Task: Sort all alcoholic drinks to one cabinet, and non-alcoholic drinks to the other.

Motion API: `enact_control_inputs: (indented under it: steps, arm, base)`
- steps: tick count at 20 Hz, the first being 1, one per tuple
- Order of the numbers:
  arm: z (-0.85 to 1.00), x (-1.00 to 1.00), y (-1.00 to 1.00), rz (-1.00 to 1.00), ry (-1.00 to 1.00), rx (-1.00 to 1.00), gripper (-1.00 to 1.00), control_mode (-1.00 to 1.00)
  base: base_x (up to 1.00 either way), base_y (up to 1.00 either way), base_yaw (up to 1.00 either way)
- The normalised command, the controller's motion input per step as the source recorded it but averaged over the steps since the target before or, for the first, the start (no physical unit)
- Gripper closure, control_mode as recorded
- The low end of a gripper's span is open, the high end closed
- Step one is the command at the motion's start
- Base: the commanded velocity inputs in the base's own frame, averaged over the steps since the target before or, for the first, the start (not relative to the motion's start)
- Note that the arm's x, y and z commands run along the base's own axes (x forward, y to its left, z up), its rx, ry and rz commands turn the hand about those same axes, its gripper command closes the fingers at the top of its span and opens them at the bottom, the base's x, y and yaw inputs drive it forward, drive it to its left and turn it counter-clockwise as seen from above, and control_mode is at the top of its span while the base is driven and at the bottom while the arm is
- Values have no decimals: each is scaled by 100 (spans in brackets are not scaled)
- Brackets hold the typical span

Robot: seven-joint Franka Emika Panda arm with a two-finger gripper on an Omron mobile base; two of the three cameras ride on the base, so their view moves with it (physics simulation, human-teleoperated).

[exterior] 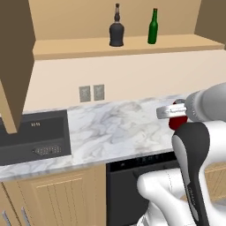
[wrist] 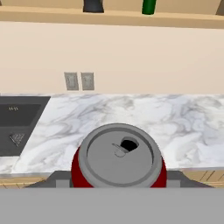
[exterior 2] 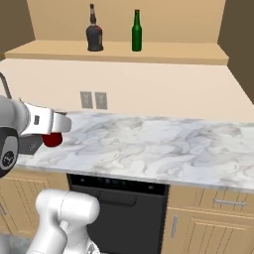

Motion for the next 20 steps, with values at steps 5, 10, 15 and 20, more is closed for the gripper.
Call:
enact_control_inputs:
  steps: [5,10,15,20]
  arm:
    - [0,0,0,0,0,0,100,100]
    - [0,0,0,0,0,0,100,100]
    - [0,0,0,0,0,0,100,100]
    - [0,0,0,0,0,0,100,100]
  base:
    - [-36,0,0]
    - [-26,0,0]
    - [-26,0,0]
    - [-40,3,0]
